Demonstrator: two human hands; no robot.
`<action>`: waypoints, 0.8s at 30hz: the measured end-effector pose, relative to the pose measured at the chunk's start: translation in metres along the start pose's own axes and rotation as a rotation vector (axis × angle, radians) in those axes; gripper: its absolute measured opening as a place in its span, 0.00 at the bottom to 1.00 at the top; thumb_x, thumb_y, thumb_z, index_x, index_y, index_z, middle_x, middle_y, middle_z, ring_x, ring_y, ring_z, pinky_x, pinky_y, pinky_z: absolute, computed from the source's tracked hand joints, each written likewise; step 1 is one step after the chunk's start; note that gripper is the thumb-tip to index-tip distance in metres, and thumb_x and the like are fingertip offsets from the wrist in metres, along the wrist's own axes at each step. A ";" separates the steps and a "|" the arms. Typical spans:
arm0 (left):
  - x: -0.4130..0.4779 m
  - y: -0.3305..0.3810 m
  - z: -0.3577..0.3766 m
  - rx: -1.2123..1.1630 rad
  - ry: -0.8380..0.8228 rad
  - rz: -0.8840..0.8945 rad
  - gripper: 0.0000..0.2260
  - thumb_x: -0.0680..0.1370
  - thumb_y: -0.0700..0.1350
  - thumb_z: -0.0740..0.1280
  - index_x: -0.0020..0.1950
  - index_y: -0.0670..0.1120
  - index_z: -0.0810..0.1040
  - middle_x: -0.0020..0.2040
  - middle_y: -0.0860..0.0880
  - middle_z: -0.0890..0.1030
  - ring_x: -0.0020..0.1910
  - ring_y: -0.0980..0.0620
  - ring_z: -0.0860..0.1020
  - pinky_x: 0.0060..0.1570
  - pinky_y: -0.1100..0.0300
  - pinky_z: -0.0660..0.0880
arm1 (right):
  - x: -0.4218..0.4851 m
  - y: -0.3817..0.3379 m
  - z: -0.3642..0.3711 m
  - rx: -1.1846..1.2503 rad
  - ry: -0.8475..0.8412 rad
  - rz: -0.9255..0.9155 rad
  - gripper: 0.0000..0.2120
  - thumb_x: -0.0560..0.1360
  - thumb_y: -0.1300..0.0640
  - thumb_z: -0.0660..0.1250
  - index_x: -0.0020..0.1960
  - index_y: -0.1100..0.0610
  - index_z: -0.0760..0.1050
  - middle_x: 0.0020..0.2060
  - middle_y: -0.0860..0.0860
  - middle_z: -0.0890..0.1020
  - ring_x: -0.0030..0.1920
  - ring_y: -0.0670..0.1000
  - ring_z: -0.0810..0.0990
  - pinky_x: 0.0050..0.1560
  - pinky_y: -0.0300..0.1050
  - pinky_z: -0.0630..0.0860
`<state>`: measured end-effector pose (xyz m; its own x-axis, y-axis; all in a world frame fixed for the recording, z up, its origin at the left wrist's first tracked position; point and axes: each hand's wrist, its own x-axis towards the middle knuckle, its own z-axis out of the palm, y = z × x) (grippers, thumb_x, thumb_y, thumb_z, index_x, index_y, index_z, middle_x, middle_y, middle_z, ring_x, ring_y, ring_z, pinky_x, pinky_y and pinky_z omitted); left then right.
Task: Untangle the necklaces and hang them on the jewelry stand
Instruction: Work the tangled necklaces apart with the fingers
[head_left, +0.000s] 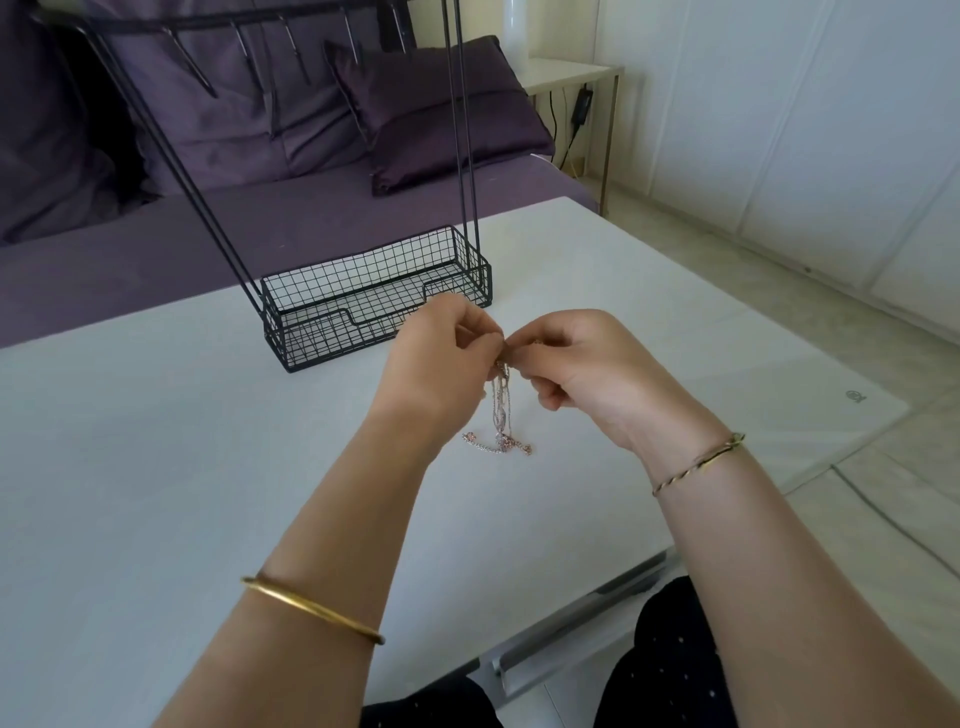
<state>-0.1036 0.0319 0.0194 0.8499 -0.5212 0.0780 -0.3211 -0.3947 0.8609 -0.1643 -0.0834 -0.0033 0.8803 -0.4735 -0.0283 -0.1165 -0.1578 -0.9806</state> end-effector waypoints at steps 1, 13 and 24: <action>0.001 -0.001 -0.001 0.009 -0.004 0.007 0.05 0.77 0.37 0.64 0.44 0.45 0.77 0.35 0.50 0.80 0.36 0.54 0.78 0.41 0.56 0.78 | 0.000 0.000 0.000 -0.020 0.022 -0.021 0.10 0.72 0.67 0.66 0.36 0.56 0.79 0.25 0.51 0.72 0.25 0.49 0.69 0.30 0.42 0.68; 0.001 -0.004 -0.001 0.103 -0.003 0.001 0.04 0.74 0.38 0.66 0.41 0.45 0.78 0.34 0.50 0.81 0.41 0.48 0.81 0.46 0.49 0.80 | 0.002 0.001 0.000 0.110 0.119 -0.044 0.04 0.74 0.66 0.66 0.41 0.60 0.79 0.25 0.47 0.75 0.24 0.45 0.71 0.28 0.38 0.71; 0.002 -0.001 0.001 -0.041 0.012 -0.107 0.03 0.77 0.39 0.64 0.44 0.43 0.78 0.39 0.50 0.79 0.42 0.51 0.77 0.44 0.53 0.77 | -0.002 -0.002 -0.003 -0.062 -0.032 -0.035 0.04 0.72 0.65 0.69 0.39 0.60 0.78 0.23 0.45 0.74 0.24 0.45 0.70 0.26 0.37 0.70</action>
<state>-0.1019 0.0308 0.0184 0.8834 -0.4684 -0.0098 -0.2110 -0.4165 0.8843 -0.1673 -0.0841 -0.0004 0.8983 -0.4394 -0.0016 -0.1131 -0.2278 -0.9671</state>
